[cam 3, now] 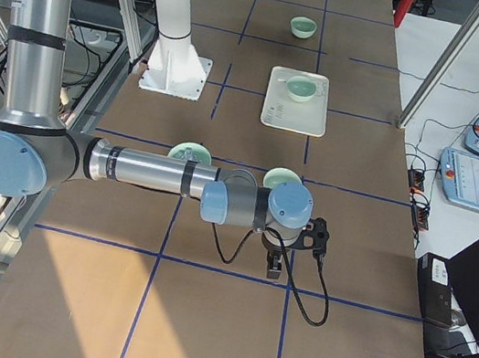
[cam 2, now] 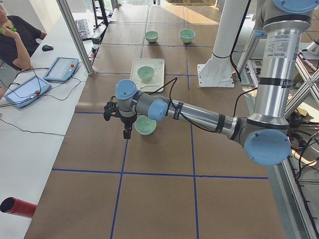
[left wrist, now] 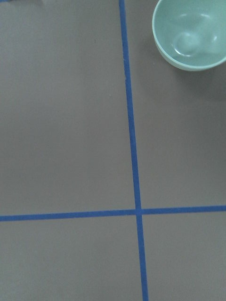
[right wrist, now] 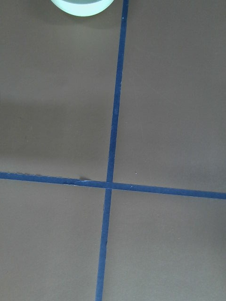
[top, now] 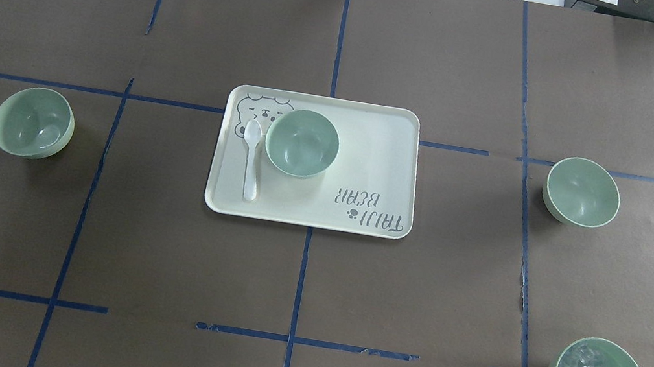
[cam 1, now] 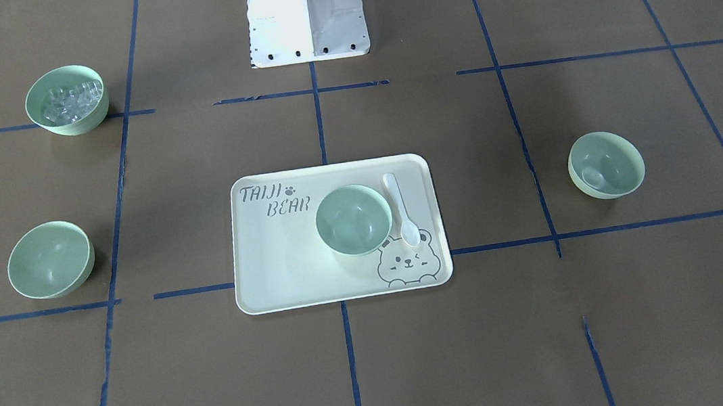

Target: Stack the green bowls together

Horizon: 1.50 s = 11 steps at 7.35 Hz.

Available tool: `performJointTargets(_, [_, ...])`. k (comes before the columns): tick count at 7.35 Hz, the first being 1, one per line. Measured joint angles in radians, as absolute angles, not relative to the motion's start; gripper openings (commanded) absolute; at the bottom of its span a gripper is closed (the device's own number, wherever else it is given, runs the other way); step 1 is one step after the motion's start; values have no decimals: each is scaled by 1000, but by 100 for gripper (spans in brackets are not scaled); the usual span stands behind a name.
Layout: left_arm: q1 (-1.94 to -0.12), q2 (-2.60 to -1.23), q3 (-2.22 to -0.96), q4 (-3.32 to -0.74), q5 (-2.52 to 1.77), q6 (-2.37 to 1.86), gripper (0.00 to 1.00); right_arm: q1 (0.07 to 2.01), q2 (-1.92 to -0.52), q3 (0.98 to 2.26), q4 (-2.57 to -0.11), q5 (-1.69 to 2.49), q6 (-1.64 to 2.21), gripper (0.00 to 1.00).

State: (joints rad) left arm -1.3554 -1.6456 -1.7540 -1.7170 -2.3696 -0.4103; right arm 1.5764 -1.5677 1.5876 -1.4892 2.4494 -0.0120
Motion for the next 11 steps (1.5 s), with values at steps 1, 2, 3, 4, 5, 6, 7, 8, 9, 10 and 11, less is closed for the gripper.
performJointTargets(1, [-1305, -1628, -1752, -1791, -2368, -507, 100, 1573, -1563, 1589, -1489, 2449, -12, 100])
performJointTargets(2, [-1252, -1601, -1747, -1888, -2357, -601, 100, 1569, -1559, 1590, -1489, 2448, -12, 100])
performJointTargets(3, [-1199, -1571, -1744, -1988, -2327, -693, 100, 1566, -1557, 1590, -1489, 2448, -12, 100])
performJointTargets(4, [-1148, -1547, -1738, -2078, -2288, -783, 100, 1566, -1556, 1591, -1489, 2449, -12, 100])
performJointTargets(5, [-1104, -1534, -1724, -2136, -2263, -847, 100, 1565, -1556, 1592, -1489, 2449, -11, 100])
performJointTargets(6, [-1061, -1529, -1705, -2170, -2236, -888, 100, 1565, -1556, 1592, -1489, 2450, -11, 100])
performJointTargets(7, [-1019, -1531, -1679, -2204, -2197, -927, 100, 1565, -1553, 1597, -1489, 2453, -11, 100])
performJointTargets(8, [-988, -1539, -1642, -2243, -2166, -964, 91, 1565, -1552, 1605, -1488, 2454, -11, 100])
performJointTargets(9, [-970, -1551, -1606, -2274, -2145, -984, 66, 1564, -1554, 1611, -1487, 2454, -10, 100])
performJointTargets(10, [-962, -1561, -1585, -2288, -2134, -992, 35, 1562, -1552, 1615, -1488, 2456, -9, 100])
performJointTargets(11, [-958, -1566, -1574, -2293, -2130, -995, 10, 1553, -1549, 1626, -1488, 2458, 10, 100])
